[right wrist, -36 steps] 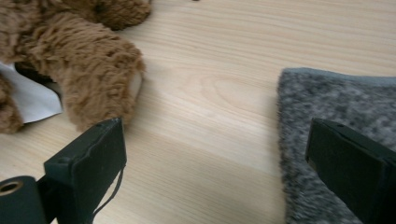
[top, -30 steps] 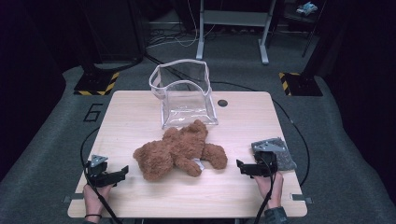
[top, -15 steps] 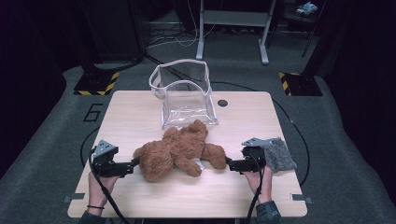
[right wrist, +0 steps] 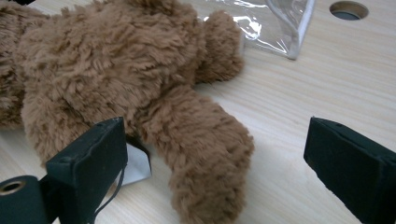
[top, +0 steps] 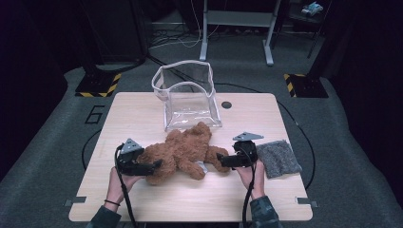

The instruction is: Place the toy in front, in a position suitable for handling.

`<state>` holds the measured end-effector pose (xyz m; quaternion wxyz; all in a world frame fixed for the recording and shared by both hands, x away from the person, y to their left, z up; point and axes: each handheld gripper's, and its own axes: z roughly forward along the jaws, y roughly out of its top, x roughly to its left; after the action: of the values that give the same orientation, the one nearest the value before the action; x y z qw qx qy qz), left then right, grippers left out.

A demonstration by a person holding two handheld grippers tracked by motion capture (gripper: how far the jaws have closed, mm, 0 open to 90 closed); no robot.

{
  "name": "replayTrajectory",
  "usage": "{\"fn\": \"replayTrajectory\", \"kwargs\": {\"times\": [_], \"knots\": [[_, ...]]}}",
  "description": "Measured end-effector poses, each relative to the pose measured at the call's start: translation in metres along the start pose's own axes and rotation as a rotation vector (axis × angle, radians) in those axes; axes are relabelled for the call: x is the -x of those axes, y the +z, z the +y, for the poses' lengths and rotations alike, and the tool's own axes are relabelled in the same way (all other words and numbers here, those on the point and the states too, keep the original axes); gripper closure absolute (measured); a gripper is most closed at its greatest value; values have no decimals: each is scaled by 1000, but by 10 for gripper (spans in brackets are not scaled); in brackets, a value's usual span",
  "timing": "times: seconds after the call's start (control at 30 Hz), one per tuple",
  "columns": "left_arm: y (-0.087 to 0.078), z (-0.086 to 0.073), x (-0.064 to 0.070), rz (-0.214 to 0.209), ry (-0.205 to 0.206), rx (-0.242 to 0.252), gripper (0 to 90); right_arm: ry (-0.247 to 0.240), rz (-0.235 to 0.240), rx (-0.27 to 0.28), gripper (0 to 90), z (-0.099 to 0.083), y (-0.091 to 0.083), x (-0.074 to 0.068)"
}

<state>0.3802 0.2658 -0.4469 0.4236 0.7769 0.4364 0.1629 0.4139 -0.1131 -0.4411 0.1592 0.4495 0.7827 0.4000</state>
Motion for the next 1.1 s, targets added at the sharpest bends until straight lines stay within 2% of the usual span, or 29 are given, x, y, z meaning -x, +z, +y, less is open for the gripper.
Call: {"fn": "replayTrajectory", "kwargs": {"times": [0.03, 0.1, 0.13, 0.17, 0.2, 0.23, 0.4, 0.63, 0.67, 0.83, 0.9, 1.1], "knots": [[2, -2, -1, -17, 0, -2, 157, 0, 2, -2, 51, 2, 2, -2], [3, -3, -1, -23, -3, -3, 163, -11, 4, -6, 51, 4, 4, -3], [3, -4, -1, -26, 4, -7, 207, -18, 10, -13, 49, 8, 8, -5], [3, -4, -1, -22, 5, -6, 207, -18, 10, -13, 49, 8, 8, -5], [3, -5, -1, -20, 14, -16, 234, -16, 12, -14, 47, 9, 10, -6], [3, -5, -1, -20, 18, -21, 287, -34, 24, -13, 47, 13, 13, -7], [4, -8, 1, -6, 33, -31, 404, -41, 26, -11, 47, 22, 21, -10], [5, -13, 2, -8, 51, -19, 484, -67, 39, 2, 81, 46, 32, -22], [5, -13, 1, -12, 55, -22, 501, -84, 45, 8, 99, 52, 36, -25], [5, -15, 0, -21, 60, -18, 525, -101, 55, 1, 127, 63, 46, -33], [5, -15, 0, -20, 63, -15, 531, -107, 57, 2, 149, 67, 52, -36], [5, -17, -1, -24, 69, -13, 541, -126, 80, 10, 342, 76, 66, -43]]}}
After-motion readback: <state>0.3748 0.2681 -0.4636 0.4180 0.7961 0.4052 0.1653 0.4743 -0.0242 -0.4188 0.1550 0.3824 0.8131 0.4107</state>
